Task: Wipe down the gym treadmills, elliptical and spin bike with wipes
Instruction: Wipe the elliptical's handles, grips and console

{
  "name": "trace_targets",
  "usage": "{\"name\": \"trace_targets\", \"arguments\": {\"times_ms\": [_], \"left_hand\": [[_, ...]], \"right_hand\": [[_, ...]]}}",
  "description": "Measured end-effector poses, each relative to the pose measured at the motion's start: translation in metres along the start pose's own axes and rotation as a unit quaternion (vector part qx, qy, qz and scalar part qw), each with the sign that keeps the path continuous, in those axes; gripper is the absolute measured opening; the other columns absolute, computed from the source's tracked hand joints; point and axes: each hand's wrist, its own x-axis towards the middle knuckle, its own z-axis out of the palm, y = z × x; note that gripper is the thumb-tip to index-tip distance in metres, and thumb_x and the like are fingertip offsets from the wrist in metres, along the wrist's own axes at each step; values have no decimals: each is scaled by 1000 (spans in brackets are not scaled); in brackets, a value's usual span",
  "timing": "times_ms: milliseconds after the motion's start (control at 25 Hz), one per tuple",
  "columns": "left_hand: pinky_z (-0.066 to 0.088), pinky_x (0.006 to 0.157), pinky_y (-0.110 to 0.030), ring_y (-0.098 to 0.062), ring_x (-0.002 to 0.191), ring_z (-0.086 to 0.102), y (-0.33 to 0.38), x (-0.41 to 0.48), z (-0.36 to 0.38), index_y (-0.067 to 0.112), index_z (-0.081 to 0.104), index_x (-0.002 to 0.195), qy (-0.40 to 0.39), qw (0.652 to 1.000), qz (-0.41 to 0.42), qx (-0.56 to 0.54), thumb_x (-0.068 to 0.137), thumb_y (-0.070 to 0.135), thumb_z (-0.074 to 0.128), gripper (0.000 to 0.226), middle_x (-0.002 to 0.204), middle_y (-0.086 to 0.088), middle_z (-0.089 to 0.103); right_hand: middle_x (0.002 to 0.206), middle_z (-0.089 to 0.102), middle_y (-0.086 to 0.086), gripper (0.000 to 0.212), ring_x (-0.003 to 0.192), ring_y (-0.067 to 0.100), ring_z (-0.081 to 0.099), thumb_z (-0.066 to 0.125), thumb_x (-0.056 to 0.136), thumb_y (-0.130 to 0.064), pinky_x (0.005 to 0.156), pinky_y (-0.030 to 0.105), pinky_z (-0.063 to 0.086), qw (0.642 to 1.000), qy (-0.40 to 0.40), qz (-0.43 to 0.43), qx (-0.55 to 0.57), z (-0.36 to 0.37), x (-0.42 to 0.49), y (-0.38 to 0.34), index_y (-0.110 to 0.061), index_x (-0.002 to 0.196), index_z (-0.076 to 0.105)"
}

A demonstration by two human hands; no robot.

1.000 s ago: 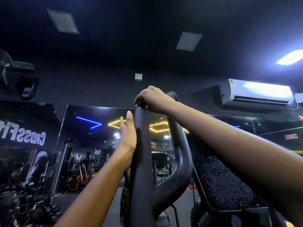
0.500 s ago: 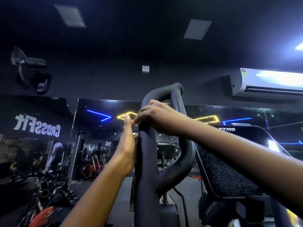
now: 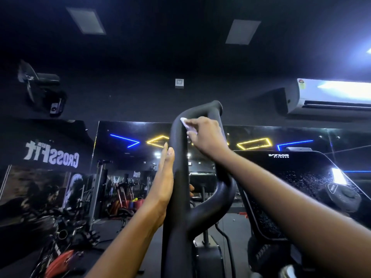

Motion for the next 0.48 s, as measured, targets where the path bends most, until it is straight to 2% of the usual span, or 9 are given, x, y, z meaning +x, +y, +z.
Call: {"name": "trace_targets", "arguments": {"times_ms": [80, 120, 160, 200, 240, 280, 360, 440, 480], "left_hand": [[52, 50, -29, -16, 59, 65, 2, -1, 1, 27, 34, 146, -11, 1000, 19, 5, 68, 74, 44, 91, 119, -21, 59], [57, 65, -37, -21, 82, 70, 0, -1, 0, 26, 35, 145, -15, 999, 23, 15, 67, 78, 46, 95, 134, -20, 51], [57, 81, -42, -23, 102, 66, -3, -1, -1, 25, 38, 144, -18, 999, 27, 30, 69, 81, 45, 94, 141, -17, 47], [56, 84, -39, -18, 106, 64, -4, -4, -2, 27, 45, 139, -9, 999, 34, 36, 77, 77, 39, 80, 137, -13, 52], [57, 75, -30, -9, 93, 67, -3, -6, -1, 35, 56, 128, 6, 999, 43, 33, 87, 68, 32, 58, 123, -6, 63], [55, 65, -23, -2, 78, 66, -1, -10, 0, 45, 66, 109, 1, 998, 55, 30, 93, 59, 25, 46, 105, 3, 71], [52, 61, -19, 2, 65, 63, 3, -15, 4, 53, 71, 69, -35, 998, 58, 15, 98, 49, 15, 63, 73, 15, 71], [51, 61, -16, 4, 59, 63, 4, -17, 7, 46, 70, 54, -54, 997, 54, -10, 99, 48, 13, 73, 60, 15, 67], [51, 60, -13, 5, 58, 62, 5, -18, 8, 42, 71, 56, -51, 997, 50, -17, 98, 48, 13, 72, 59, 15, 67]], "right_hand": [[107, 66, 6, 37, 98, 24, 60, 57, 87, -8, 88, 32, 42, 999, 25, -1, 40, 4, -19, -3, -19, 121, 63], [104, 67, 4, 35, 94, 23, 61, 59, 86, -8, 85, 30, 43, 998, 31, -3, 52, 2, -28, -4, -20, 119, 64], [102, 67, 3, 33, 90, 21, 62, 61, 85, -9, 83, 29, 44, 998, 30, -11, 57, -1, -39, -5, -19, 117, 66], [99, 68, 2, 31, 88, 21, 63, 63, 84, -8, 81, 29, 46, 998, 29, -27, 58, -3, -49, -6, -18, 113, 68], [97, 69, 3, 30, 86, 20, 64, 65, 83, -7, 81, 31, 48, 997, 25, -49, 59, -6, -61, -8, -17, 110, 69], [96, 70, 3, 30, 84, 20, 65, 67, 81, -5, 80, 33, 50, 995, 18, -71, 62, -9, -73, -10, -16, 108, 70], [92, 70, 3, 30, 81, 18, 66, 68, 77, -5, 77, 35, 54, 991, 5, -105, 78, -13, -98, -15, -14, 106, 71], [88, 70, 0, 31, 76, 14, 67, 65, 74, -8, 72, 30, 54, 986, -14, -144, 83, -20, -121, -19, -15, 104, 72], [87, 69, -1, 32, 75, 13, 67, 63, 73, -9, 70, 27, 54, 982, -31, -167, 79, -24, -129, -19, -15, 103, 72]]}}
